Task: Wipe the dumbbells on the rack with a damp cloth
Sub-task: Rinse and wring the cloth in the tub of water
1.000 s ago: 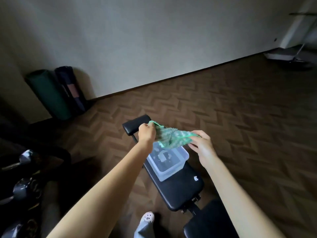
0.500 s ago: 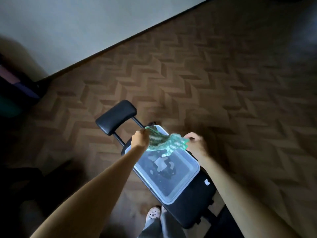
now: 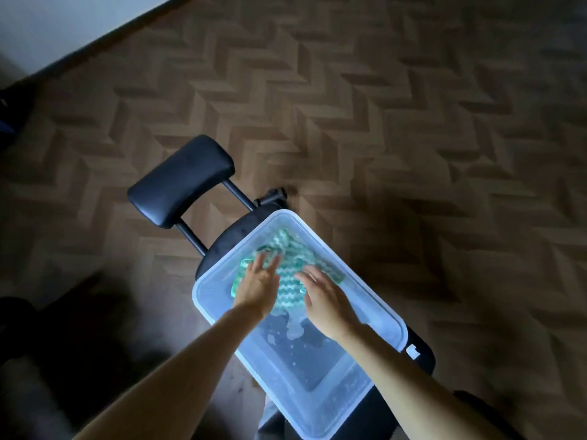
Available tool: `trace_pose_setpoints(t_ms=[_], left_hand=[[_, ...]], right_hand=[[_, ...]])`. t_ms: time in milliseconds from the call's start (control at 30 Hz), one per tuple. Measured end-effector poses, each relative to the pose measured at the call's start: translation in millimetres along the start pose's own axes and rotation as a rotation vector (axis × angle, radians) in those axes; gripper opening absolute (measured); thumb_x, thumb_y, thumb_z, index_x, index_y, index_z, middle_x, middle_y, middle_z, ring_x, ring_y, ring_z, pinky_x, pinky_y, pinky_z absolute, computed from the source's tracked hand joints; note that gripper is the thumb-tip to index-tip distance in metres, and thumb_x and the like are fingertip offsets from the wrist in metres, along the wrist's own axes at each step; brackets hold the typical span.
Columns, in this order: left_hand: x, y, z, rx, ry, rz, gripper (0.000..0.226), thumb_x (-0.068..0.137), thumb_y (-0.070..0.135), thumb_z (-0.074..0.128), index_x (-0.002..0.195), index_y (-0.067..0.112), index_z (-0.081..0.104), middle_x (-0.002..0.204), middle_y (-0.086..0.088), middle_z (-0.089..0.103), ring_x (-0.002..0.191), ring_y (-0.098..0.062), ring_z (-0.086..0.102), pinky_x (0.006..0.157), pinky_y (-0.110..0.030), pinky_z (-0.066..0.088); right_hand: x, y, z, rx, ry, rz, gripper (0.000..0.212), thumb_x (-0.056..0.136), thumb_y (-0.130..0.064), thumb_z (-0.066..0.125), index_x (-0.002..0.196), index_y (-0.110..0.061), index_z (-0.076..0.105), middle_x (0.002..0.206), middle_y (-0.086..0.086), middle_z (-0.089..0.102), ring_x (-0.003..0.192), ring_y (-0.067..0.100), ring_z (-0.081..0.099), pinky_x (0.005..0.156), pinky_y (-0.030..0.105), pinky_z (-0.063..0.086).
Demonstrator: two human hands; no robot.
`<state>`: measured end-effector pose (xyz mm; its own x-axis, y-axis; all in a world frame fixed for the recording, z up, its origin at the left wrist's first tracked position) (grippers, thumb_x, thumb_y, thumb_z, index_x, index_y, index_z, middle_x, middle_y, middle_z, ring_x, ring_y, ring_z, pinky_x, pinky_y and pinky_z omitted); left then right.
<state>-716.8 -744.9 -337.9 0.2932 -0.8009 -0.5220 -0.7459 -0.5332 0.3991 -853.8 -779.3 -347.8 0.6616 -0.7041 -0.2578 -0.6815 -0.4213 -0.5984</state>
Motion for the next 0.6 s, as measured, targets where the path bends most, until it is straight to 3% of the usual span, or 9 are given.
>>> trace_pose_setpoints(t_ms=[100, 200, 267, 367, 433, 467, 533, 600], left_hand=[[15.6, -10.0, 12.9, 0.127, -0.153, -0.013, 0.056, 0.1, 0.023, 0.038, 0.149, 0.031, 0.013, 0.155, -0.003, 0.009, 0.138, -0.026, 0.023, 0.106, -0.036, 0.035], [29.2, -15.5, 21.2, 0.16, -0.146, -0.05, 0.05, 0.097, 0.021, 0.046, 0.144, 0.027, 0.029, 0.141, -0.006, 0.032, 0.121, -0.027, 0.041, 0.096, -0.037, 0.044], [34.4, -15.2, 24.0, 0.13, -0.149, -0.11, 0.037, 0.097, 0.017, 0.042, 0.133, 0.022, 0.045, 0.131, -0.01, 0.048, 0.115, -0.029, 0.049, 0.092, -0.037, 0.043], [35.7, -13.7, 21.0, 0.292, -0.187, -0.196, 0.03, 0.096, 0.012, 0.039, 0.123, 0.01, 0.052, 0.126, -0.014, 0.054, 0.118, -0.032, 0.051, 0.093, -0.036, 0.043], [33.5, -14.0, 18.8, 0.399, -0.19, -0.174, 0.031, 0.097, 0.012, 0.04, 0.126, 0.007, 0.05, 0.129, -0.013, 0.052, 0.122, -0.03, 0.049, 0.096, -0.035, 0.042], [33.3, -14.2, 20.4, 0.416, -0.196, -0.153, 0.032, 0.097, 0.01, 0.041, 0.127, 0.007, 0.049, 0.129, -0.012, 0.052, 0.122, -0.029, 0.049, 0.097, -0.034, 0.042], [32.4, -12.0, 22.2, 0.356, -0.216, -0.133, 0.03, 0.096, 0.008, 0.04, 0.123, 0.007, 0.053, 0.127, -0.015, 0.055, 0.119, -0.03, 0.052, 0.095, -0.034, 0.041], [34.6, -12.0, 23.0, 0.231, -0.212, -0.147, 0.031, 0.093, 0.004, 0.036, 0.113, 0.005, 0.059, 0.121, -0.018, 0.058, 0.112, -0.032, 0.054, 0.087, -0.031, 0.042]], right_hand=[[11.8, 15.6, 22.3, -0.023, -0.112, 0.123, 0.041, 0.098, -0.014, 0.042, 0.138, -0.012, 0.043, 0.14, 0.014, 0.042, 0.129, 0.029, 0.042, 0.106, 0.035, 0.035], [26.2, 19.3, 33.4, 0.081, -0.072, 0.29, 0.054, 0.092, -0.009, 0.054, 0.142, -0.012, 0.034, 0.134, 0.01, 0.047, 0.125, 0.027, 0.043, 0.105, 0.031, 0.034], [35.8, 20.7, 36.7, 0.063, -0.089, 0.342, 0.058, 0.084, -0.002, 0.061, 0.137, -0.013, 0.039, 0.132, 0.009, 0.048, 0.124, 0.026, 0.043, 0.103, 0.031, 0.036], [39.0, 22.2, 33.8, -0.049, -0.213, 0.364, 0.032, 0.087, 0.005, 0.046, 0.116, -0.005, 0.055, 0.121, 0.013, 0.052, 0.116, 0.028, 0.05, 0.095, 0.034, 0.043], [38.6, 24.7, 29.5, -0.116, -0.257, 0.391, 0.016, 0.092, -0.001, 0.045, 0.084, -0.003, 0.059, 0.101, 0.014, 0.061, 0.104, 0.03, 0.059, 0.084, 0.034, 0.048], [39.1, 25.1, 26.5, -0.156, -0.253, 0.398, 0.025, 0.095, -0.01, 0.048, 0.071, -0.005, 0.054, 0.088, 0.013, 0.063, 0.098, 0.03, 0.062, 0.078, 0.034, 0.047], [41.9, 24.1, 21.6, -0.173, -0.27, 0.416, 0.035, 0.097, -0.026, 0.048, 0.076, -0.001, 0.059, 0.083, 0.013, 0.064, 0.094, 0.03, 0.063, 0.075, 0.033, 0.046], [44.3, 23.0, 22.3, -0.116, -0.311, 0.429, 0.024, 0.096, -0.017, 0.049, 0.098, 0.003, 0.063, 0.103, 0.018, 0.065, 0.104, 0.031, 0.06, 0.083, 0.034, 0.046]])
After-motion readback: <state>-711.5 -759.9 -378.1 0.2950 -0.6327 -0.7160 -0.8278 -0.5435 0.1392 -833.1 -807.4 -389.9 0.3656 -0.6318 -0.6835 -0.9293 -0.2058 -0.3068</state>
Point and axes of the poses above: each hand's wrist, its own x-axis towards the middle knuckle, its own z-axis out of the palm, y = z × x, the point moved 1 cm from there along x, towards the middle knuckle
